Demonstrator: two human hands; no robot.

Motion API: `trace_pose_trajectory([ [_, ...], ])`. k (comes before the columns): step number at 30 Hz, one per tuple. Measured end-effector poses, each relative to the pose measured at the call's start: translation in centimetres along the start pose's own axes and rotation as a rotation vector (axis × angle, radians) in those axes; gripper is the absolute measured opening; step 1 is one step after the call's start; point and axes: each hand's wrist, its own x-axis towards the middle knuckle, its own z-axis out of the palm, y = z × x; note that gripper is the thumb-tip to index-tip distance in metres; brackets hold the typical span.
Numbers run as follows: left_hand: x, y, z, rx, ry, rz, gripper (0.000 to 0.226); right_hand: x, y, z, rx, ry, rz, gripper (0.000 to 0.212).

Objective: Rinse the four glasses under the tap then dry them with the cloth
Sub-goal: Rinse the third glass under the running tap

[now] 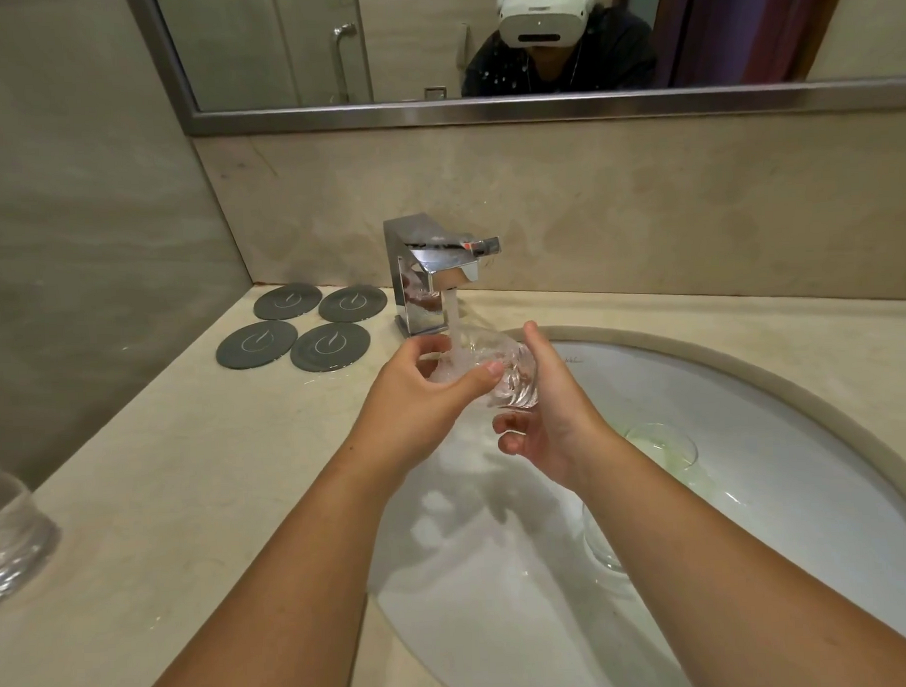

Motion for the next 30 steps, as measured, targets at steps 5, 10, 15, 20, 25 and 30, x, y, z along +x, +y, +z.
trace_pose_trajectory([
  [5,0.1,-0.5,0.1,0.012,-0.068,0.025,0.065,0.7,0.4,0.0,0.04,0.019,-0.029,0.042],
  [10,0.5,-1.1,0.4,0.041,-0.023,-0.021,0.106,0.9,0.5,0.0,0.048,0.026,-0.085,0.034],
  [15,0.3,-0.4,0.4,0.022,-0.02,-0.032,0.099,0.8,0.5,0.3,0.038,0.003,-0.115,0.033],
  [20,0.3,-0.5,0.1,0.015,0.004,0.007,0.078,0.8,0.4,0.0,0.01,0.012,-0.053,0.051],
  [25,0.4,-0.8,0.0,0.022,-0.045,0.057,0.055,0.7,0.4,0.0,0.051,0.063,-0.03,0.042],
  [30,0.6,-1.1,0.2,-0.004,-0.053,0.037,0.089,0.9,0.4,0.0,0.08,0.08,-0.079,0.029],
])
